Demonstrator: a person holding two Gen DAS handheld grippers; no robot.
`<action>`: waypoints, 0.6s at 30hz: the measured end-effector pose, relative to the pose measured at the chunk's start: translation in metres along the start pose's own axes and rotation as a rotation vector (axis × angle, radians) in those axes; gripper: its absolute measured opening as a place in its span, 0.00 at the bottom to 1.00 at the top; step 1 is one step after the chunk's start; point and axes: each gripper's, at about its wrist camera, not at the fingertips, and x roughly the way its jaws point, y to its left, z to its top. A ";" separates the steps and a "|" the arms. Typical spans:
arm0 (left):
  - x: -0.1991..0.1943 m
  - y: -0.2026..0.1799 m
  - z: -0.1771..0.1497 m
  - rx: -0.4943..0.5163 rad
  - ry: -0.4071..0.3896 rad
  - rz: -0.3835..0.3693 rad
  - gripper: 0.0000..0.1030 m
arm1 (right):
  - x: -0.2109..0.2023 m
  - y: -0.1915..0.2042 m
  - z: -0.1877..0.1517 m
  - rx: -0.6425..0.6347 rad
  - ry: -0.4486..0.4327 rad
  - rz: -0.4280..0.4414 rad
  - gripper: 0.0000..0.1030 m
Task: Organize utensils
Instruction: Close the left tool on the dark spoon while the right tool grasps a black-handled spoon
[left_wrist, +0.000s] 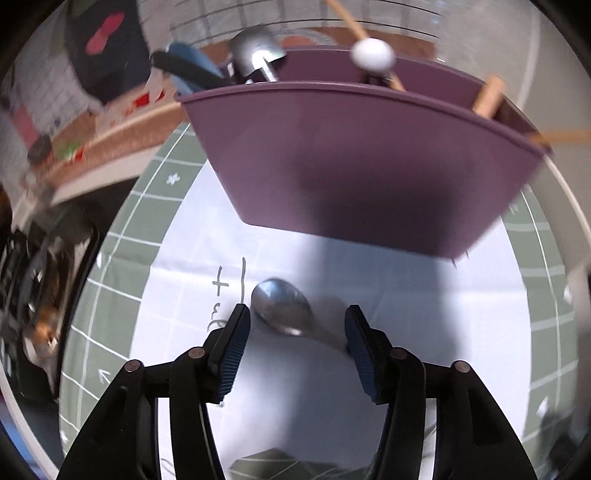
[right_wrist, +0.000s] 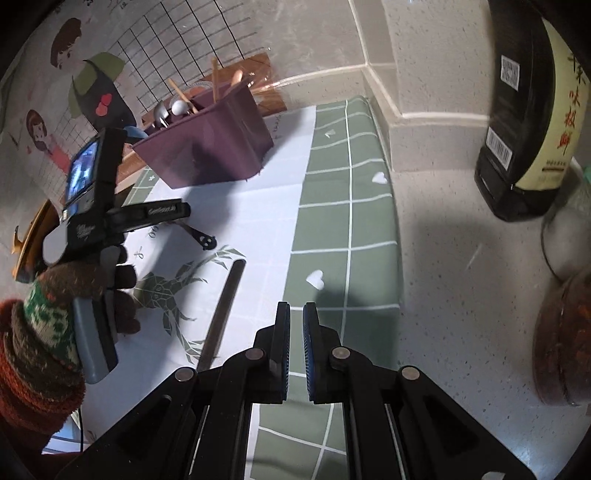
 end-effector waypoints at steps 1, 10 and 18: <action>-0.002 0.001 -0.005 0.040 -0.014 0.004 0.57 | 0.002 0.000 0.000 0.002 0.005 0.000 0.08; -0.006 0.058 -0.031 0.101 -0.026 -0.104 0.64 | 0.011 0.010 -0.001 -0.019 0.035 0.018 0.08; 0.002 0.097 -0.027 -0.065 0.027 -0.248 0.67 | 0.015 0.022 -0.002 -0.050 0.037 0.053 0.08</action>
